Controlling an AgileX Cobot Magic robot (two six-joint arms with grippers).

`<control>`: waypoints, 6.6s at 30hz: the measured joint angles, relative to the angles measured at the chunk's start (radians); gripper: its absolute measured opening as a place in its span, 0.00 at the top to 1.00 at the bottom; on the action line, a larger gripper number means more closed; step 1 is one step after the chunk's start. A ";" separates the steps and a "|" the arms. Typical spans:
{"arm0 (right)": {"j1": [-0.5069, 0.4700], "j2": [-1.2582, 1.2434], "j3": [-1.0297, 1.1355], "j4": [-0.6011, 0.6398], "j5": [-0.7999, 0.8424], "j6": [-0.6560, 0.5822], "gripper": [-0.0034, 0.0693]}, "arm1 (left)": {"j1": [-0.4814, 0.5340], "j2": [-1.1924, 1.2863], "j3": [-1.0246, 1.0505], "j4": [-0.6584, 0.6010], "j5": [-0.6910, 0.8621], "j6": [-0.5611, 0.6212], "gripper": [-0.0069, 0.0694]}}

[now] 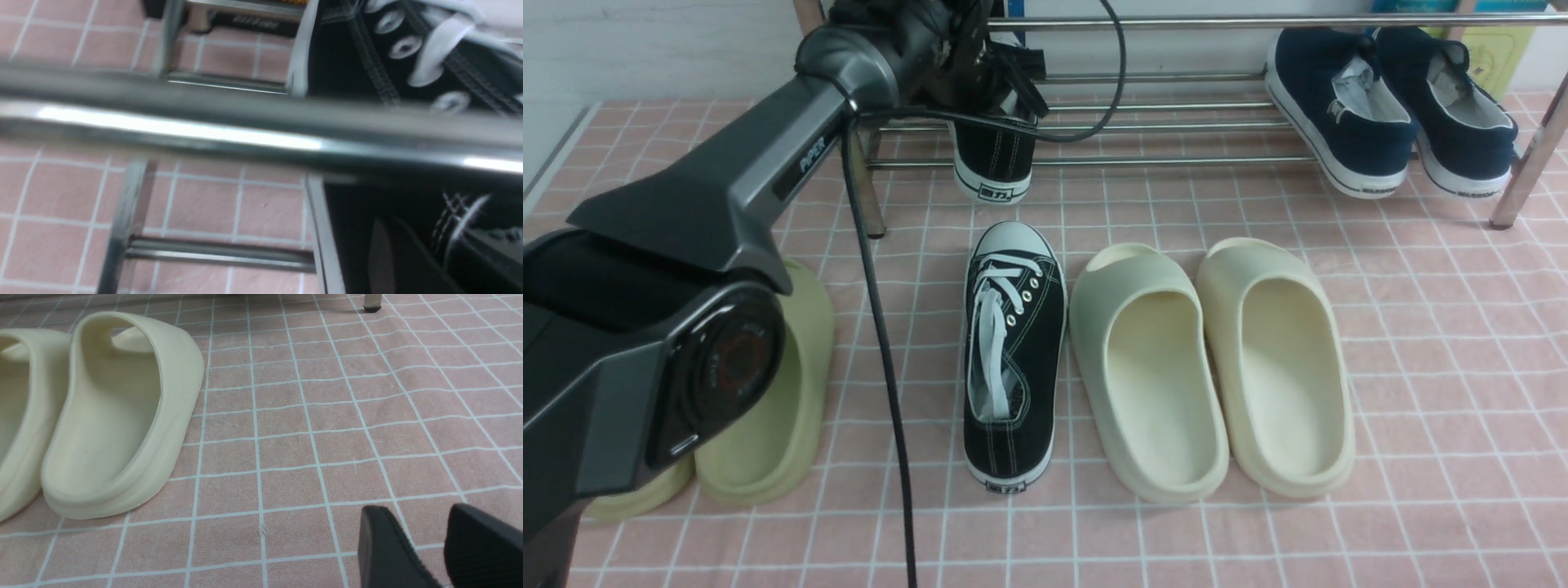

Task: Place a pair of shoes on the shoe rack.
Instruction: Use the left arm to put a shoe into the shoe rack, then use the left arm to grab the shoe closest to it, then use the left arm to put a shoe into the shoe rack

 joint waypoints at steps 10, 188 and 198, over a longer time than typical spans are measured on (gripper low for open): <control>0.000 0.000 0.000 0.000 0.000 0.000 0.63 | -0.001 -0.005 -0.008 -0.010 0.012 0.037 0.41; 0.000 0.000 0.000 0.000 0.000 -0.004 0.62 | -0.163 -0.064 0.281 0.607 -0.248 -0.825 0.85; 0.000 0.000 0.000 0.000 0.000 -0.004 0.62 | -0.158 -0.064 0.278 0.328 -0.220 -0.416 0.46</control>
